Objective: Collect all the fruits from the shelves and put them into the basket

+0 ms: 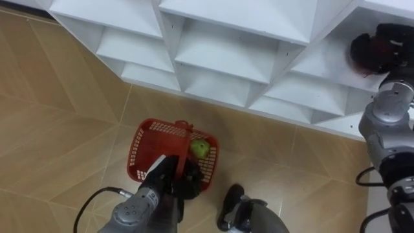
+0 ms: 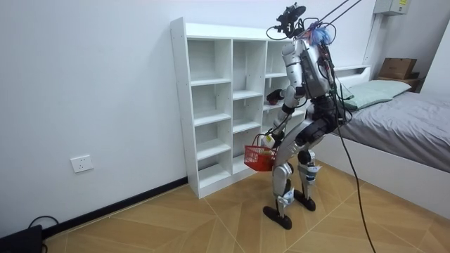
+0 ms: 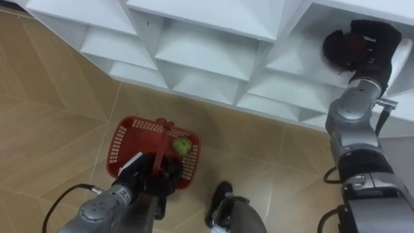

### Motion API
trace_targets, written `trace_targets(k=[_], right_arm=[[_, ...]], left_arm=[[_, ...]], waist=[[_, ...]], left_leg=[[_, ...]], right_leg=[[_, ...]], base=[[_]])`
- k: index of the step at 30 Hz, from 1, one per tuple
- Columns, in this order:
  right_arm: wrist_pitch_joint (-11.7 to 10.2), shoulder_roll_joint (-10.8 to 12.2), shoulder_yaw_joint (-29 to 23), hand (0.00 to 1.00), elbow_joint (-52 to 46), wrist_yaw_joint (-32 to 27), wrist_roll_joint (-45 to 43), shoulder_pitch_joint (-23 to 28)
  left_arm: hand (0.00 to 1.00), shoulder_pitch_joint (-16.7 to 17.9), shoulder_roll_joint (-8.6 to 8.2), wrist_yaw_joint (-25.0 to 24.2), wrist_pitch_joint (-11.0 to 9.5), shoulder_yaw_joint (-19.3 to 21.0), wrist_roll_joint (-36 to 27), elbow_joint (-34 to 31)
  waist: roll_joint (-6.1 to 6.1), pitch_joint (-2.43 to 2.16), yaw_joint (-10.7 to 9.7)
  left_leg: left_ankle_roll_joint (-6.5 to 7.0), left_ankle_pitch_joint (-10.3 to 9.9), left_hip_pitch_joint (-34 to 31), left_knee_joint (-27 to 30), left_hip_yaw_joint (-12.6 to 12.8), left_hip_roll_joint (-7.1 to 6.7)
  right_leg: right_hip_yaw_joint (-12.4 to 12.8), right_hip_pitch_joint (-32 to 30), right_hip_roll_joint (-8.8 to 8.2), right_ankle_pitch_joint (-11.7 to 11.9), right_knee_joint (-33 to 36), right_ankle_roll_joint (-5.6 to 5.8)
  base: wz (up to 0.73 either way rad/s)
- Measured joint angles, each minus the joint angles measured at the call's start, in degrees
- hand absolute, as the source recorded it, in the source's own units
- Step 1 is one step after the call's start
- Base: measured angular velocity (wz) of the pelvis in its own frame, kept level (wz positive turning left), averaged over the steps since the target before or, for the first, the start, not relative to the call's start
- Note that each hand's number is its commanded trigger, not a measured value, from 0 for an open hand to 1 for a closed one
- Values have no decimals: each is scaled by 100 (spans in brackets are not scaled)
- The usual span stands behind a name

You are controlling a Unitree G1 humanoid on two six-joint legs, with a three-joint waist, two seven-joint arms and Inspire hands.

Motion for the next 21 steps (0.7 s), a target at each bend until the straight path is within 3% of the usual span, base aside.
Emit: trace_targets(k=[5, 21], right_arm=[[54, 30, -4, 100, 1, 1, 39, 2], [107, 107, 115, 100, -39, 162, 66, 95]], left_arm=[[100, -64, 2, 36, -1, -14, -6, 92], [100, -193, 20, 5, -1, 3, -233, 216]], waist=[[-1, 20, -44], [17, 13, -42]], left_leg=[[9, 15, 51, -75, -12, -5], [51, 44, 241, -224, 62, 25]], right_leg=[[-33, 81, 9, 14, -108, 22], [59, 284, 94, 149, -401, 94]], base=[[2], [-2]])
